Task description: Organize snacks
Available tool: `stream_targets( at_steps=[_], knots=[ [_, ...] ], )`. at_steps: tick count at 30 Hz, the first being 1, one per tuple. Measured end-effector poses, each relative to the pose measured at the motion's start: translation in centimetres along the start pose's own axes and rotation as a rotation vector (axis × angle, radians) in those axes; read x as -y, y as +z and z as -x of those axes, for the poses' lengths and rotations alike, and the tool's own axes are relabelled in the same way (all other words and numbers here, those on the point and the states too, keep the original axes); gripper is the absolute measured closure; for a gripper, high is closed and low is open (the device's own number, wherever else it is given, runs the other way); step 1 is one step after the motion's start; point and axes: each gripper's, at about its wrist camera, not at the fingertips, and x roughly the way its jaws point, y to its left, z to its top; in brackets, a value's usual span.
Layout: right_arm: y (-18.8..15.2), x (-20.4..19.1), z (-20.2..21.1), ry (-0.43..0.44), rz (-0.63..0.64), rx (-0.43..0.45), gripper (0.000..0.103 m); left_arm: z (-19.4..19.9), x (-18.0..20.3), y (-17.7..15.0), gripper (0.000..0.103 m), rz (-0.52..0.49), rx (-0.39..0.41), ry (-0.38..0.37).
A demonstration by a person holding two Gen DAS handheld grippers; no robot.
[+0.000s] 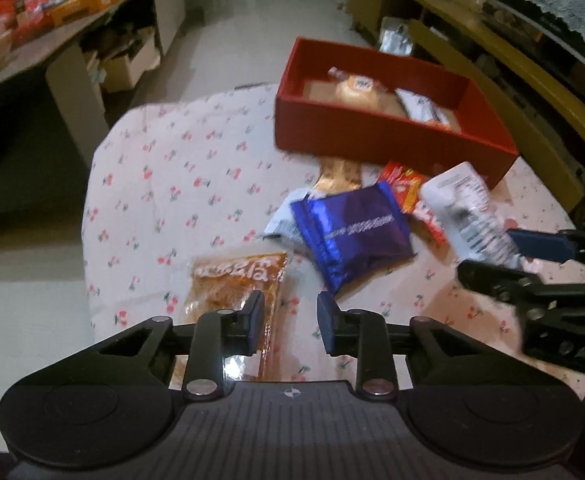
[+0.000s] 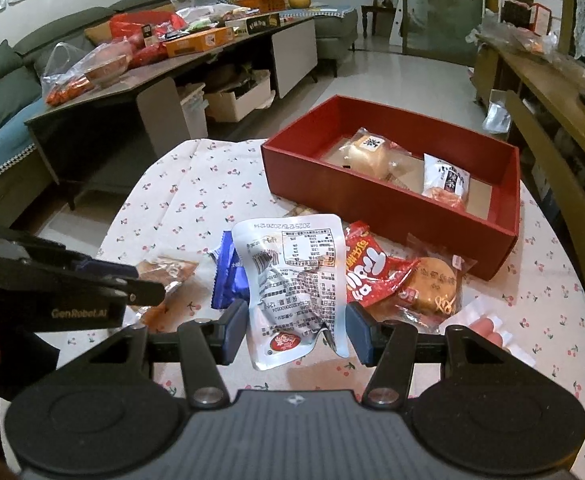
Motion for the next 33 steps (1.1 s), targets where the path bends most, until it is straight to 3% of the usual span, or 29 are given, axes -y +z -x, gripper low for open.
stream_targets(
  at_steps=[1,3,5,11,18,21,27,33],
  knots=[
    [0.0,0.1,0.0,0.001,-0.002,-0.003,0.047,-0.2,-0.4,-0.1,0.055,0.015,-0.009,-0.003],
    [0.0,0.2,-0.1,0.004,-0.005,-0.009,0.047,-0.2,-1.4,-0.1,0.035,0.052,-0.014,-0.012],
    [-0.1,0.4,-0.1,0.011,-0.01,-0.013,0.047,0.0,-2.0,-0.1,0.026,0.064,-0.009,-0.013],
    [-0.2,0.3,-0.2,0.023,-0.003,-0.026,0.047,-1.6,-1.5,-0.7,0.018,-0.02,-0.063,0.062],
    [-0.5,0.3,-0.2,0.028,0.003,-0.039,0.047,-4.0,-2.9,-0.7,0.016,-0.034,-0.119,0.12],
    [-0.4,0.1,-0.3,0.031,0.006,-0.041,0.047,-5.4,-3.7,-1.2,0.028,0.011,-0.178,0.074],
    [-0.4,-0.3,-0.9,0.031,0.025,-0.056,0.047,-4.6,-3.1,-1.6,0.042,0.011,-0.159,0.043],
    [-0.5,0.0,-0.7,0.028,0.017,-0.045,0.047,-2.6,-2.6,-1.4,0.044,0.028,-0.109,0.017]
  ],
)
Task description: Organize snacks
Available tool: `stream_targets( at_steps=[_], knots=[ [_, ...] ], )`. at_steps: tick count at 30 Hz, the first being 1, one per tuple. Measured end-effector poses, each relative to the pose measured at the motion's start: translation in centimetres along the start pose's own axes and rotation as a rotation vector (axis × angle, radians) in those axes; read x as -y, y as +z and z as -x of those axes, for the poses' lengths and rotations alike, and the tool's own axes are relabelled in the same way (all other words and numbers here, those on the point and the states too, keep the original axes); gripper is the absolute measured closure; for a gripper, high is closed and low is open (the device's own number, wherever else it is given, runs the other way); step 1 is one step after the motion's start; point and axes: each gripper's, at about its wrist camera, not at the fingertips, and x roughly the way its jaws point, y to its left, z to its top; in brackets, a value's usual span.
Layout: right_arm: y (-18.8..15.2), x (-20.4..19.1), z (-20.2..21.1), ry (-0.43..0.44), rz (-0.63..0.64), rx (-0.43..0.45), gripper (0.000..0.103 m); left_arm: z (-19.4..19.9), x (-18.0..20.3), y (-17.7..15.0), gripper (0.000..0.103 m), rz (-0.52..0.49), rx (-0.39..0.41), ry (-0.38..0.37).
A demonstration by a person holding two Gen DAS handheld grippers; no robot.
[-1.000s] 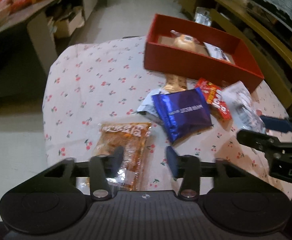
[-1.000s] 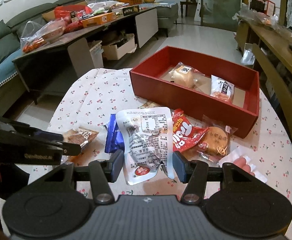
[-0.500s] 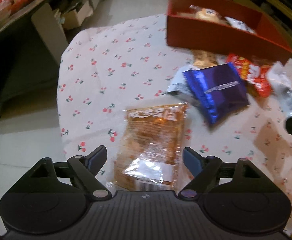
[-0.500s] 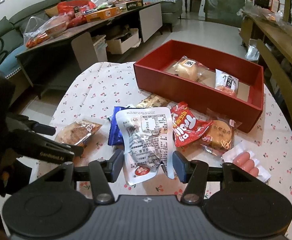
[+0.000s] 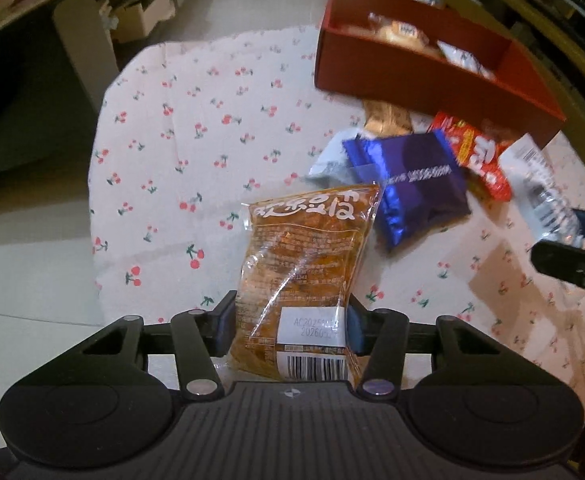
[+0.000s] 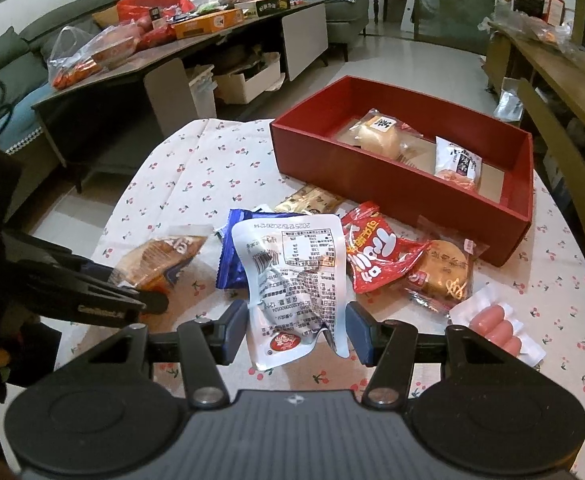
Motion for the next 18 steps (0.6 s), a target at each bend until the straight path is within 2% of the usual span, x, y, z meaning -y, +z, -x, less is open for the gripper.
stream_targets(
  at_steps=[7,18],
  knots=[
    [0.0,0.0,0.5,0.003,-0.001,0.026,0.047,1.9,0.5,0.2,0.045,0.002,0.043,-0.034],
    [0.5,0.5,1.0,-0.025,-0.022,0.064,0.047,4.1,2.7,1.9,0.044,-0.05,0.16,-0.029]
  ],
)
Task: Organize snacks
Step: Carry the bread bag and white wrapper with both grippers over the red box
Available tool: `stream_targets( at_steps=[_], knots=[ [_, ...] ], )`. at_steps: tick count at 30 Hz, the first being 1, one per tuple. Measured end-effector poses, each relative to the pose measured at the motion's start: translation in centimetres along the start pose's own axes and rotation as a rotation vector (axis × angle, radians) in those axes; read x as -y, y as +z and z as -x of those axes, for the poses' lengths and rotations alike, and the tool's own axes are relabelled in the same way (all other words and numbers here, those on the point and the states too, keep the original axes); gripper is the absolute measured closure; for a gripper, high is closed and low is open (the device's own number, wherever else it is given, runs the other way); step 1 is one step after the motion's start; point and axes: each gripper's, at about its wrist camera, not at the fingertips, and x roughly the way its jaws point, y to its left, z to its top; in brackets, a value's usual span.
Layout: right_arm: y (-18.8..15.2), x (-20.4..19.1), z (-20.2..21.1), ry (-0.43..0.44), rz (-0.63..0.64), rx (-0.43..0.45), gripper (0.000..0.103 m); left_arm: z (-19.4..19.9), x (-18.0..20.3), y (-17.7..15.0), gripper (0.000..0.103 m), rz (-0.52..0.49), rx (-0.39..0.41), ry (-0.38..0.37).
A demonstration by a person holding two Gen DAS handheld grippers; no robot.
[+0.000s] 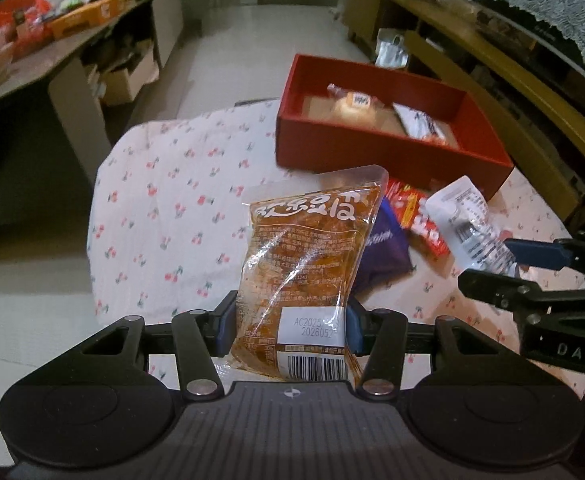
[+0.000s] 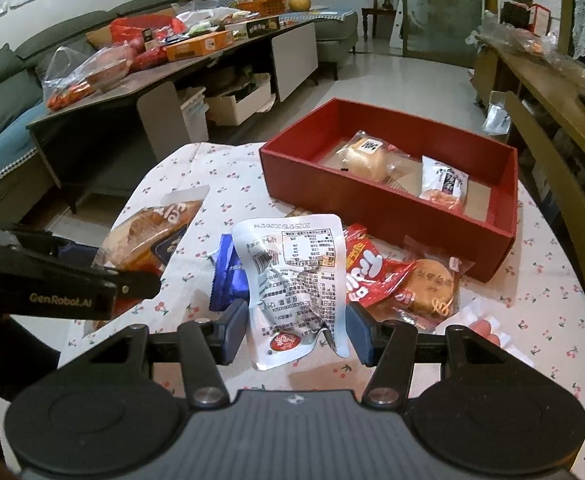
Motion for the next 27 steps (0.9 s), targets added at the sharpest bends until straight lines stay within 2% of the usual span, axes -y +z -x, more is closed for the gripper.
stream_targets(
  at_steps=[9,27],
  knots=[
    [0.9,0.8,0.1,-0.038,-0.023,0.043,0.047,-0.4,1.3,2.1,0.044,-0.033,0.065,-0.012],
    [2.9,2.6,0.3,-0.099,-0.067,0.112,0.047,-1.7,3.4,4.7,0.044,-0.065,0.116,-0.027]
  ],
)
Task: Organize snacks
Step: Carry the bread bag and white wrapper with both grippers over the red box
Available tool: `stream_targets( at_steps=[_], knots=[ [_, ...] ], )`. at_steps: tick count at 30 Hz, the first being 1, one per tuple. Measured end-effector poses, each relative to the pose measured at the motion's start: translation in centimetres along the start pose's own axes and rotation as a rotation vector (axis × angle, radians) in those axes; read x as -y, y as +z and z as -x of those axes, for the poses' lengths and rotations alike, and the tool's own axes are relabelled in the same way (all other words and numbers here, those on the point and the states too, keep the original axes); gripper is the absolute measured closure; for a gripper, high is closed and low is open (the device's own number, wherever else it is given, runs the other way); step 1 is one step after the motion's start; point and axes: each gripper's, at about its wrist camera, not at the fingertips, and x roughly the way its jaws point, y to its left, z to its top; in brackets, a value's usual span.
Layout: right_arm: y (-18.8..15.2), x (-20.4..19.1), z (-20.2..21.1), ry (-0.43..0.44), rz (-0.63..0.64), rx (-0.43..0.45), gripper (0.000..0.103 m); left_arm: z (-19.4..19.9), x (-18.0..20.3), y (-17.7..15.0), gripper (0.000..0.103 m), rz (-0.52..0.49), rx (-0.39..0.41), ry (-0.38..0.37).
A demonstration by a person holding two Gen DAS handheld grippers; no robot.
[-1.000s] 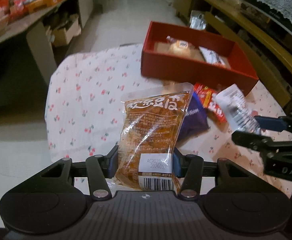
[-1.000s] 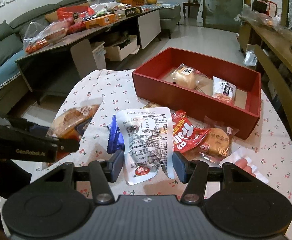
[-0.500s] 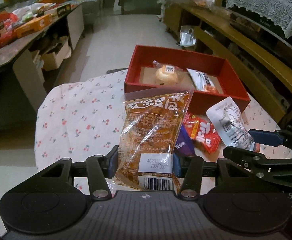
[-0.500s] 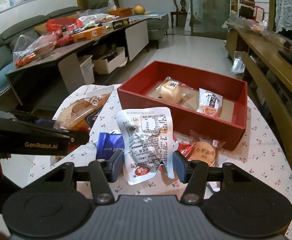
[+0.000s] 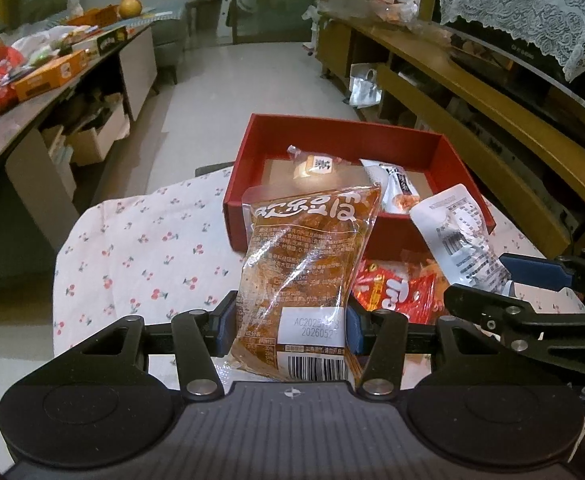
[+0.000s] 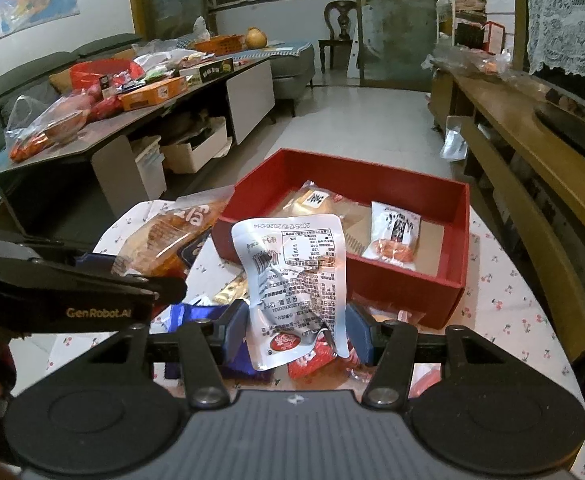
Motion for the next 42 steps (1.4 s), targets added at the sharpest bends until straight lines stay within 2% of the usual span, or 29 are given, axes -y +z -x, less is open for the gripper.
stream_targets(
  at_steps=[20,42],
  knots=[
    [1.9,1.0,-0.4,-0.051,-0.032,0.058,0.047,-1.2,1.8,3.0,0.044,-0.02,0.065,0.002],
    [3.6,2.6,-2.0,-0.095,-0.056,0.077,0.047,-2.7,2.7,5.2,0.044,-0.045,0.093,0.034]
  ],
)
